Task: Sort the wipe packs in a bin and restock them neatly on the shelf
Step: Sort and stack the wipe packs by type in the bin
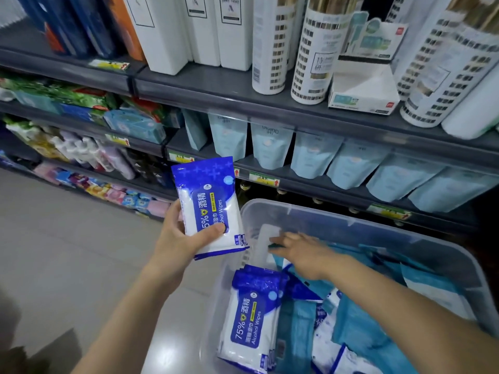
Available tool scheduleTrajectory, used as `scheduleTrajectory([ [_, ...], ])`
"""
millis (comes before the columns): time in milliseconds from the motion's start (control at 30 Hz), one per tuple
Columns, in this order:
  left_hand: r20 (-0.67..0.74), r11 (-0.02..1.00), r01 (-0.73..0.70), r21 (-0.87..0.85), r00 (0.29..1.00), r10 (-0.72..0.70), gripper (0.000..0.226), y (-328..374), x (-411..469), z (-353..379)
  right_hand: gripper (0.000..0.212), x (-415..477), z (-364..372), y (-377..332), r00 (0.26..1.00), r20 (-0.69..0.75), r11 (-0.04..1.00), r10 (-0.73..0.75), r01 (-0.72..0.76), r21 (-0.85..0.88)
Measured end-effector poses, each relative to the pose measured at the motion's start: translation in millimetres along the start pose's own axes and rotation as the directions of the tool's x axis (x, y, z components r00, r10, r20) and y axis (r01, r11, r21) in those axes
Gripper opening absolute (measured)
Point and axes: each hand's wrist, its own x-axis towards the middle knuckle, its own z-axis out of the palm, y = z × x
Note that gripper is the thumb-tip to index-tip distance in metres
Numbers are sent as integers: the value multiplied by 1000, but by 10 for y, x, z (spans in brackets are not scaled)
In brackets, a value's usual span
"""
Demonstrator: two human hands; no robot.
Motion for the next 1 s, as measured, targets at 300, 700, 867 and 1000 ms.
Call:
scheduleTrajectory([
  [300, 68, 999, 1, 47, 998, -4, 95, -14, 61, 131, 66, -48, 40, 148, 977, 92, 971, 194, -205, 125],
  [700, 171, 978, -48, 202, 985, 13, 86, 119, 31, 531, 18, -730, 13, 225, 978, -106, 942, 178, -138, 306],
  [867, 269, 930, -85, 359, 963, -16, 72, 69, -27, 760, 32, -915, 238, 200, 947, -292, 963, 131, -51, 265],
  [1000, 350, 898, -147, 415, 937, -8, 65, 49, 5, 965, 31, -952, 414, 201, 918, -387, 978, 88, -6, 208],
])
